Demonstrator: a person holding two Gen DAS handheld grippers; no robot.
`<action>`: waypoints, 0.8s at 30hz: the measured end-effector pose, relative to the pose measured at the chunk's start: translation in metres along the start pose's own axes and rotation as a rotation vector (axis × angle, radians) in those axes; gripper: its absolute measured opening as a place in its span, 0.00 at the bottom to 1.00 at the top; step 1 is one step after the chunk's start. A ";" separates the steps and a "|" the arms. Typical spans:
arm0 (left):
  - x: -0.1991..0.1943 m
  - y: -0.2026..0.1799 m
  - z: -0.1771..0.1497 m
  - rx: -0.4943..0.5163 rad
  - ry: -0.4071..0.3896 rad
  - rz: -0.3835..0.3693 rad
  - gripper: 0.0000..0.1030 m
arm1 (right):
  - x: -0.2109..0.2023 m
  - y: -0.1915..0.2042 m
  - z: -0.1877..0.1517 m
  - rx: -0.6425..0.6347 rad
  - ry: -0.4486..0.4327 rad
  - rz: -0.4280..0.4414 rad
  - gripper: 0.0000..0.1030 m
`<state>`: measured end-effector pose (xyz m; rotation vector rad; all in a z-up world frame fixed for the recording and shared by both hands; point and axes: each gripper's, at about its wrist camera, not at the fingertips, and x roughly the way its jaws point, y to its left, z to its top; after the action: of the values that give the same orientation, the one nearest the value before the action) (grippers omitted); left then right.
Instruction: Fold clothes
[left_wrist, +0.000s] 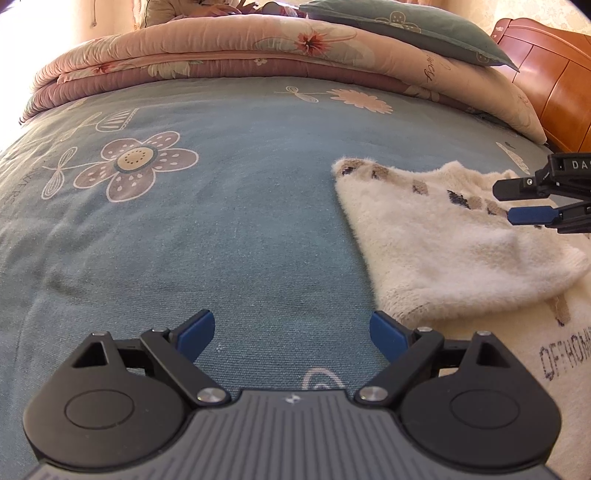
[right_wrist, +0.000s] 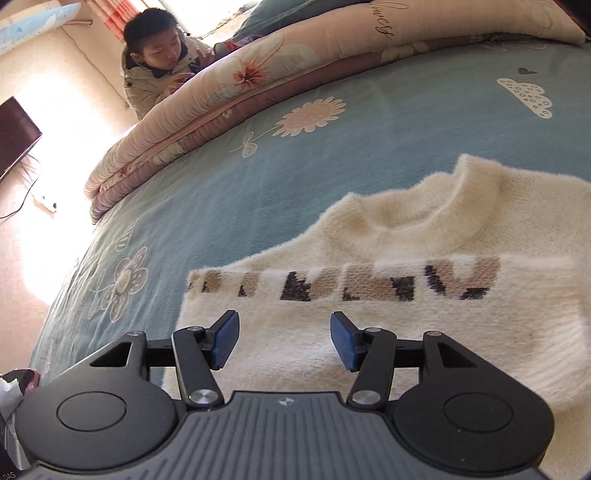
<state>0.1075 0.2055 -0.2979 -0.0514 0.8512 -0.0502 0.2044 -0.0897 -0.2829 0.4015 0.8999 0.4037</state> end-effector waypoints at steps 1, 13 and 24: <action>0.000 0.000 0.000 0.000 0.002 0.003 0.88 | 0.008 0.008 -0.003 -0.026 0.028 -0.003 0.59; -0.005 0.001 0.001 -0.012 -0.015 -0.025 0.88 | -0.010 -0.035 -0.012 -0.008 -0.005 -0.239 0.59; -0.003 -0.005 0.001 0.012 -0.009 -0.018 0.88 | 0.001 -0.011 -0.018 -0.036 0.028 -0.131 0.67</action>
<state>0.1064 0.2007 -0.2945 -0.0480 0.8418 -0.0718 0.1920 -0.0955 -0.2995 0.3030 0.9391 0.3050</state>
